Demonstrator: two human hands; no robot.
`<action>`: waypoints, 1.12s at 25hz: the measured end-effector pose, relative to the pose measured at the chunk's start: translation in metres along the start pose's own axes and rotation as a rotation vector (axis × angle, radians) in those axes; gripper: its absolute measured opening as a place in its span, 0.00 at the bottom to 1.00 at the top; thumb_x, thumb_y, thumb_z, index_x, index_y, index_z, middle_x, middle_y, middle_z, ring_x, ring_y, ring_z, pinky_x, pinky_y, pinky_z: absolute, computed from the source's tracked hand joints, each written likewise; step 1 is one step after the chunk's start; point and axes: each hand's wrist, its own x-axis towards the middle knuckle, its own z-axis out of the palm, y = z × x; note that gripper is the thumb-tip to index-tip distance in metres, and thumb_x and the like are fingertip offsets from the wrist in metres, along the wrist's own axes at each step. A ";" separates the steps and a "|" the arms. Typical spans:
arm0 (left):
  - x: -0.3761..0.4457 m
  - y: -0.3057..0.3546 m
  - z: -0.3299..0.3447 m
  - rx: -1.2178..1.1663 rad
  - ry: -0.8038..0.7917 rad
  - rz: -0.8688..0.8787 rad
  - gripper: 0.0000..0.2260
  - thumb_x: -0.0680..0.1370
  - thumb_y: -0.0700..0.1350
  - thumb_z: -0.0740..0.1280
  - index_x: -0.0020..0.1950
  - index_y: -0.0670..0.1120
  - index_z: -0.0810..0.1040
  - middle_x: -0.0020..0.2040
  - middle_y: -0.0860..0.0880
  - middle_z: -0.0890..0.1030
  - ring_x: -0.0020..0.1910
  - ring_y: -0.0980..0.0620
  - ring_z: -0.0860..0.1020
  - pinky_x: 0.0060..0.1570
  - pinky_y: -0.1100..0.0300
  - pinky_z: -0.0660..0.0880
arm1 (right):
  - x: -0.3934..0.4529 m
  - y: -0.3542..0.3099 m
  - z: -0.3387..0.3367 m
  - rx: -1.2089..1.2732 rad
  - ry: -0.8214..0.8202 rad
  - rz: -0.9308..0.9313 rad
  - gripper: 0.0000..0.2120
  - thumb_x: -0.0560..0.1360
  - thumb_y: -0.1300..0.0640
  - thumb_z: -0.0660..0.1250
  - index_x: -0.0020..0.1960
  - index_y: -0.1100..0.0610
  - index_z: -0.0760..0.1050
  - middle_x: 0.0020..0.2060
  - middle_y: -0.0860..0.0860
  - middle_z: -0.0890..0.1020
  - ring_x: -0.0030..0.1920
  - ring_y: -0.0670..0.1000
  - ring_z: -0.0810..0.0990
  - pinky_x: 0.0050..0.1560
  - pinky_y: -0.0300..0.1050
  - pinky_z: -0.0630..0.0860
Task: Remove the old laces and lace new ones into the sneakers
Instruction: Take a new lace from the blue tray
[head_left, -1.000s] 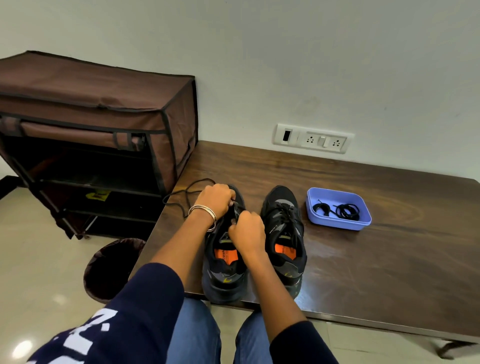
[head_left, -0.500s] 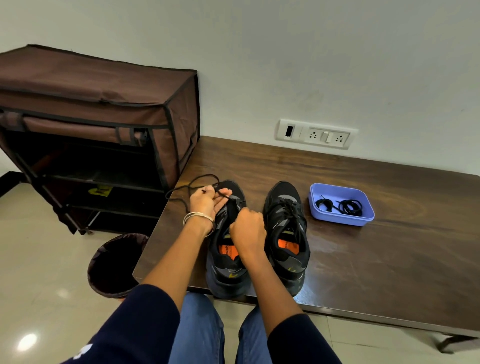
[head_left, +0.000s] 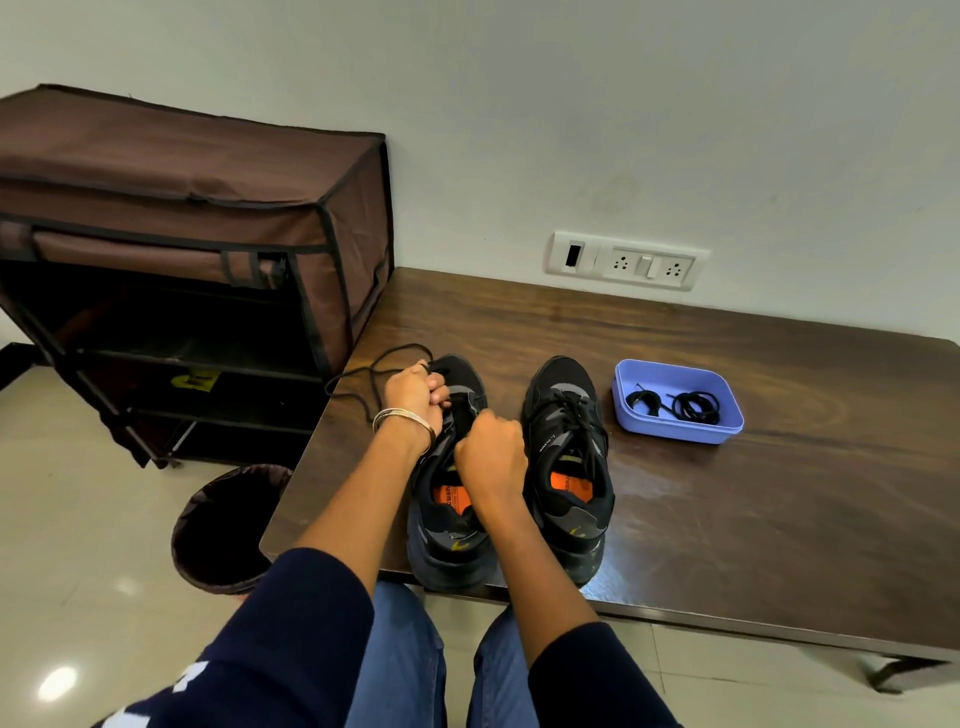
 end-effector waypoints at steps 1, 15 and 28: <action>-0.001 0.002 -0.005 -0.078 0.009 -0.038 0.15 0.82 0.39 0.47 0.38 0.48 0.64 0.18 0.53 0.63 0.14 0.55 0.59 0.27 0.60 0.58 | 0.000 0.000 0.000 0.004 -0.006 0.005 0.11 0.77 0.63 0.60 0.57 0.66 0.74 0.52 0.61 0.79 0.57 0.60 0.75 0.48 0.49 0.74; -0.064 0.094 -0.023 0.520 -0.108 0.267 0.16 0.83 0.49 0.58 0.37 0.44 0.71 0.25 0.54 0.65 0.21 0.58 0.61 0.19 0.67 0.54 | 0.027 -0.014 -0.046 0.155 -0.367 -0.052 0.25 0.73 0.50 0.70 0.66 0.57 0.68 0.64 0.57 0.74 0.67 0.61 0.70 0.64 0.54 0.71; -0.134 0.184 -0.079 0.792 -0.051 1.038 0.07 0.80 0.37 0.62 0.49 0.42 0.79 0.37 0.50 0.84 0.40 0.54 0.82 0.50 0.58 0.79 | -0.058 -0.111 -0.017 0.749 -0.720 -0.444 0.13 0.82 0.58 0.59 0.53 0.67 0.77 0.30 0.53 0.72 0.27 0.46 0.69 0.30 0.42 0.72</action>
